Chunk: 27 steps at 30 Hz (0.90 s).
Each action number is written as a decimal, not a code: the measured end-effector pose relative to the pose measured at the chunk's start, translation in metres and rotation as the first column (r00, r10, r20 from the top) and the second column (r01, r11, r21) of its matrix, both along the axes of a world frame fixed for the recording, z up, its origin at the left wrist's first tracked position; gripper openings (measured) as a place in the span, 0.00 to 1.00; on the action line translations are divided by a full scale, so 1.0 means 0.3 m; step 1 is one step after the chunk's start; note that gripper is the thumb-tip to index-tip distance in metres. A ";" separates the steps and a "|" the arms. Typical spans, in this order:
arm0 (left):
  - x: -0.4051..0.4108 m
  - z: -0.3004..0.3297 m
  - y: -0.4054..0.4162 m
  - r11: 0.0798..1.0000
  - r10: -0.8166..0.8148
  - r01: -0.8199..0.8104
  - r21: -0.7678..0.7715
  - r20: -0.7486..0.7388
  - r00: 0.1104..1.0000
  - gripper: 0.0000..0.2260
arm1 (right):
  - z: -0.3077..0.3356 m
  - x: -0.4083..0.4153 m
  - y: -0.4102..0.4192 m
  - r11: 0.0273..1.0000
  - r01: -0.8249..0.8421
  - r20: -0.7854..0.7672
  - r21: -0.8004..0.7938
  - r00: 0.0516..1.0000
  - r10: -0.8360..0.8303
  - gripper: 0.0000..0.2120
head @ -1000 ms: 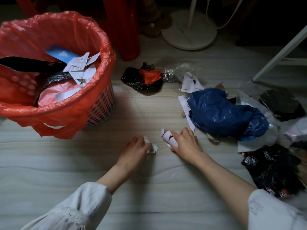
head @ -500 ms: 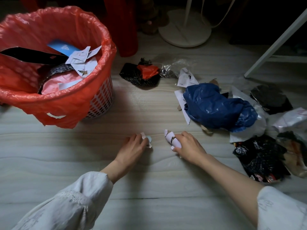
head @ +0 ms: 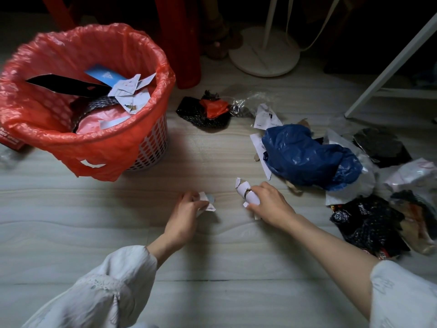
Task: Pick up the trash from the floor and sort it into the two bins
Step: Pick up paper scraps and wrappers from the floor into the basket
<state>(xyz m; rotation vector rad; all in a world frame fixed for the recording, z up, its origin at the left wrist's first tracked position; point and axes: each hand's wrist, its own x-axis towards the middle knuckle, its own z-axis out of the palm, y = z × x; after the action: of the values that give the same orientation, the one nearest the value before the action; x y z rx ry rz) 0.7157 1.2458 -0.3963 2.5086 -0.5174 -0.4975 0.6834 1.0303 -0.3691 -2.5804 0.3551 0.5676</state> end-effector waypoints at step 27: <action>0.480 0.664 0.340 0.664 0.743 -0.609 -0.435 0.289 0.604 0.19 | 0.651 0.641 0.581 0.189 0.276 -0.185 0.943 0.900 -0.394 0.16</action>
<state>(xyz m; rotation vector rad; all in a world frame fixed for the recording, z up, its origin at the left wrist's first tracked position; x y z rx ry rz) 0.8598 1.3479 -0.1971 2.2696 0.2506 0.4493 0.8758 1.2046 -0.1737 -1.2133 0.3628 0.2984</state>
